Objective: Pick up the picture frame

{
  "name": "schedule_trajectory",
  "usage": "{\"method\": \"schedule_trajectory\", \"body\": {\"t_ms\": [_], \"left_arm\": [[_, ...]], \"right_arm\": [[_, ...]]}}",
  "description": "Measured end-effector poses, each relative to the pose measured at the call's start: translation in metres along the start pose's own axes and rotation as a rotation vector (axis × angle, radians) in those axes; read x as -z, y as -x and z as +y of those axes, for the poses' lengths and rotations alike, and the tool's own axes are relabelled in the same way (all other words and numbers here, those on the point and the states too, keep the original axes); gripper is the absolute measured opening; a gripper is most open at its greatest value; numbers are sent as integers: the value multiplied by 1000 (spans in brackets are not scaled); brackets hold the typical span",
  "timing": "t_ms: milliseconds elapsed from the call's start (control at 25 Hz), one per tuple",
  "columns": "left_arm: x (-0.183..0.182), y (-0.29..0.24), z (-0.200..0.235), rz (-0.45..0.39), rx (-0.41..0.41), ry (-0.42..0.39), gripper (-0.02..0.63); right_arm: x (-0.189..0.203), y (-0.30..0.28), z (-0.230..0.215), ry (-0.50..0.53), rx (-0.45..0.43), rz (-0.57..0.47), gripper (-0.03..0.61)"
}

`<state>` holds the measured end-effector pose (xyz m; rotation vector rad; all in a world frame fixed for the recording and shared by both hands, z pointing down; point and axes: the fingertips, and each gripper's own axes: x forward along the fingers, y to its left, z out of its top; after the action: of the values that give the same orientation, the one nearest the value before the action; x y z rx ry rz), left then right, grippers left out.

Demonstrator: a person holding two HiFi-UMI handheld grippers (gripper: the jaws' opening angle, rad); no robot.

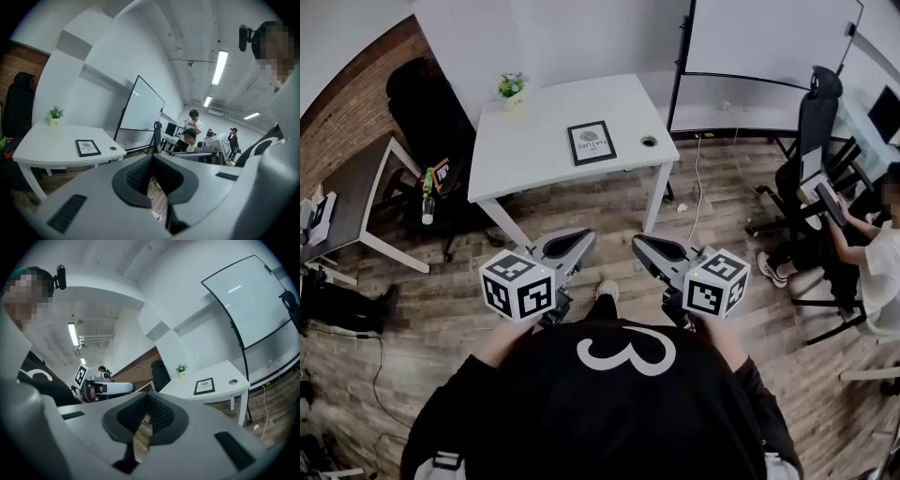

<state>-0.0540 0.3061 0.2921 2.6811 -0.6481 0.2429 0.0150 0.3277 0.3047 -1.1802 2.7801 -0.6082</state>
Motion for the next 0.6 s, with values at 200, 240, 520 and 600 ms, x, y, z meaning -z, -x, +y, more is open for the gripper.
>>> {"method": "schedule_trajectory", "body": {"t_ms": [200,240,520,600], "left_arm": [[1,-15,11,18,18,24,15],[2,-18,13,23,21,25,15],[-5,-47,53,51,20,59,15],[-9,-57,67,59,18,69,15]], "right_arm": [[0,-3,-22,-31,42,1,25],[0,-4,-26,-39,48,-2,25],[-2,-35,-65,-86,47,27,25],[-6,-46,-78,-95,44,37,25]]}}
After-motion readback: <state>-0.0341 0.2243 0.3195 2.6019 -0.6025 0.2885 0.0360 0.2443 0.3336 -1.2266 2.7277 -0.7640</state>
